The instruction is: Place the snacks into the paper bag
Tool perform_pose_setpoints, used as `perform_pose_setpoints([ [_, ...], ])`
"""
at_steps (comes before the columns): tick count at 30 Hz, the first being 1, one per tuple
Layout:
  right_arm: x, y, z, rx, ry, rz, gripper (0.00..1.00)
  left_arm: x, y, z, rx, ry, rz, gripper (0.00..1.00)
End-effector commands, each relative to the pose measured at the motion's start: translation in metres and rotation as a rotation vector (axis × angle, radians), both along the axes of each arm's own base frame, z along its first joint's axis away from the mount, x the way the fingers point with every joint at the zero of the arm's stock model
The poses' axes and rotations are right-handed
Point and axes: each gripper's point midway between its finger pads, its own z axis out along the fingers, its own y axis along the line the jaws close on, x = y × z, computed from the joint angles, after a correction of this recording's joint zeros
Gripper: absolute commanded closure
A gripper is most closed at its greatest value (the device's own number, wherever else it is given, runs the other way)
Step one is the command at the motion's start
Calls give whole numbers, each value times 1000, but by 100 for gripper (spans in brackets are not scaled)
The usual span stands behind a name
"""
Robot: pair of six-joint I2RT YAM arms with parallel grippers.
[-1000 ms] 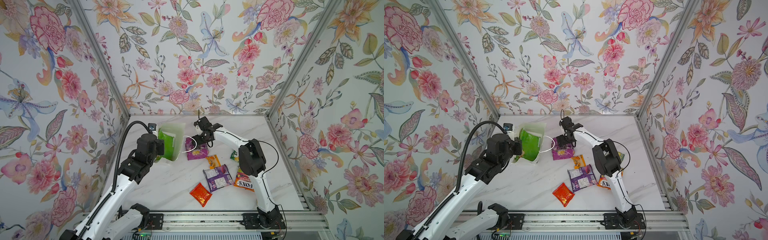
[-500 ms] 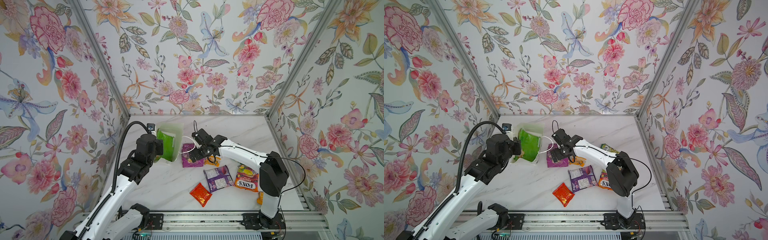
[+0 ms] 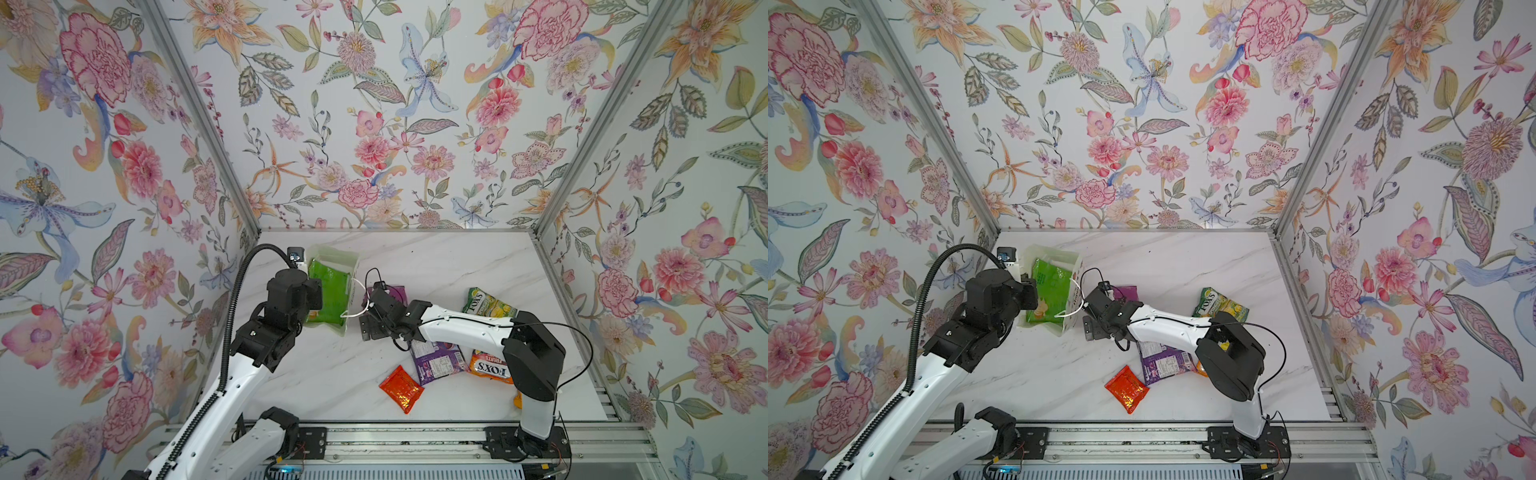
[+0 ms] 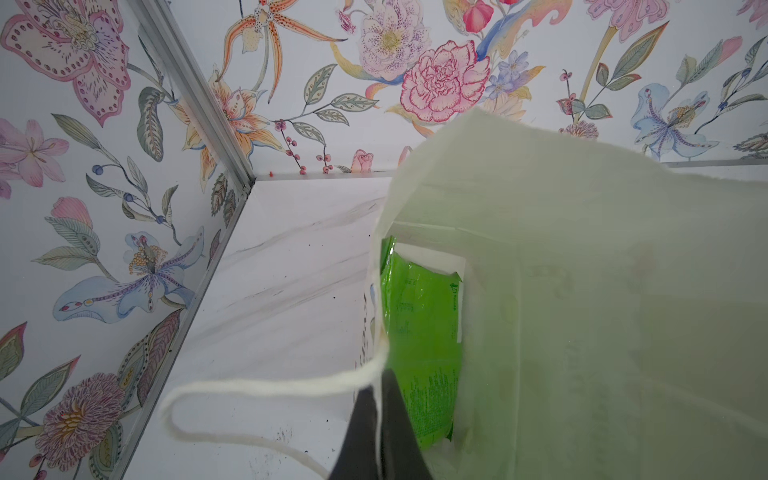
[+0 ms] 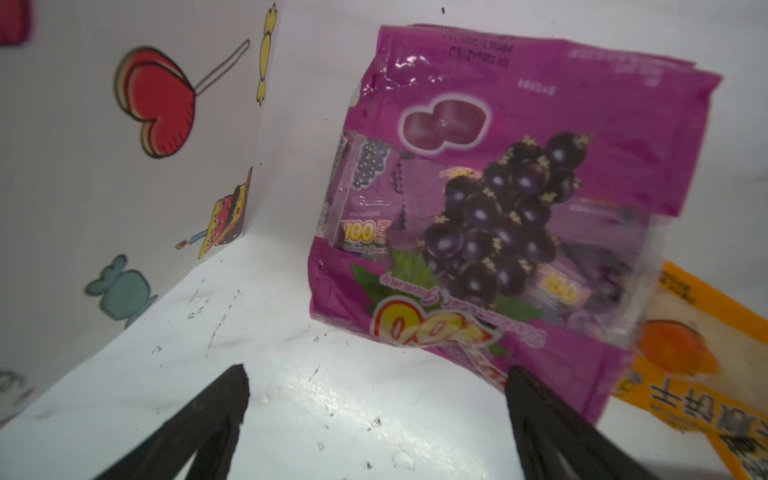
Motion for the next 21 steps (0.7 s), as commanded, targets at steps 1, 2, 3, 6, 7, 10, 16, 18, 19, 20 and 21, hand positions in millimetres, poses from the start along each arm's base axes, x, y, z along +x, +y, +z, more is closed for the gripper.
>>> perform_pose_setpoints([
  [1,12,6,-11,-4,-8,-36,2,1,9,3,8,-19,33,100],
  [2,13,7,-15,-9,-1,-35,2,1,9,3,9,-20,35,100],
  [3,15,6,-19,-14,6,-39,2,0,9,4,9,-23,37,100],
  [6,22,-8,-26,-52,-13,-72,3,0,11,5,7,-30,40,100],
  [7,25,-16,-25,-67,-25,-91,3,0,11,5,8,-29,40,100],
  [10,29,-37,-24,-82,-28,-123,3,0,11,4,9,-28,45,100],
  [16,34,-77,-16,-107,-44,-173,5,2,11,1,9,-18,42,100],
  [18,36,-91,-14,-104,-37,-194,5,2,12,2,7,-20,44,100],
  [19,36,-94,-12,-96,-32,-191,5,2,12,2,7,-20,46,100],
  [20,37,-94,-10,-80,-29,-175,5,2,12,2,6,-20,50,100],
  [21,38,-95,-6,-71,-29,-174,4,2,13,1,6,-19,49,100],
])
